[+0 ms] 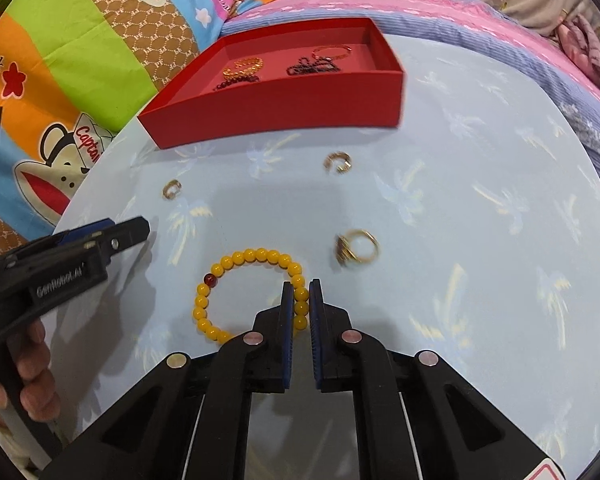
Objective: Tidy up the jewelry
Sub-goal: 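Move the right tool over the orange bead bracelet while the left tool reaches the dark-stone ring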
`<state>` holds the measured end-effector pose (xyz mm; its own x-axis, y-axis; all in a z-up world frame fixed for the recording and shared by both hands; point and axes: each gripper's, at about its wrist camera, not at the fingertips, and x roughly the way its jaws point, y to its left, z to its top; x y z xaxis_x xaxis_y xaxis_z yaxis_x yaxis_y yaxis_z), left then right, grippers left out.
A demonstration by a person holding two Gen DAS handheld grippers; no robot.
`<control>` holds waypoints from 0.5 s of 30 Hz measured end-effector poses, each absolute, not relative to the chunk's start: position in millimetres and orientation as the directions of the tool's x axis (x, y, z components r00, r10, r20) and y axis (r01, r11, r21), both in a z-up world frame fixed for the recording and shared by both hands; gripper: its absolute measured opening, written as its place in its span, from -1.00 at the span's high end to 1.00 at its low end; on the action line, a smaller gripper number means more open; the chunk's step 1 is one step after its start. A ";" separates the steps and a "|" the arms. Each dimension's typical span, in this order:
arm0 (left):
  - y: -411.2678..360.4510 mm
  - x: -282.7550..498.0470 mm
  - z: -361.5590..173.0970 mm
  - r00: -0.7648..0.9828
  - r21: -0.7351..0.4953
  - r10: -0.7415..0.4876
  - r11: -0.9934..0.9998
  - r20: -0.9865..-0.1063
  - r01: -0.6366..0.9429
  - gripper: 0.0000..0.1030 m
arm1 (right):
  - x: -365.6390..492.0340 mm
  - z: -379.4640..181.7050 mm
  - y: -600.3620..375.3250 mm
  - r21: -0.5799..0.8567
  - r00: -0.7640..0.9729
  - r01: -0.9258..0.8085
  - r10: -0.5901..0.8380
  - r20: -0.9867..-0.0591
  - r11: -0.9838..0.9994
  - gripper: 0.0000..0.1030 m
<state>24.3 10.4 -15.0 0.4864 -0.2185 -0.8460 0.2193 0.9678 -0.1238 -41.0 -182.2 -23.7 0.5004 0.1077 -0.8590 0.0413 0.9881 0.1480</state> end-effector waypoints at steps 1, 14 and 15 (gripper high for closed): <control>8.3 22.7 -14.8 0.485 -0.123 -0.220 0.967 -0.846 0.225 0.08 | -47.9 -23.2 -187.4 0.147 0.498 0.056 0.100 -0.862 0.988 0.85; -65.2 -3.0 -10.1 0.444 -0.125 -0.312 0.908 -0.840 0.401 0.09 | -89.1 -23.3 -233.8 0.152 0.504 0.230 0.016 -0.863 0.961 0.85; -71.1 -4.3 -9.6 0.443 -0.126 -0.319 0.903 -0.838 0.412 0.09 | -89.5 -23.2 -234.9 0.152 0.506 0.231 0.014 -0.862 0.961 0.85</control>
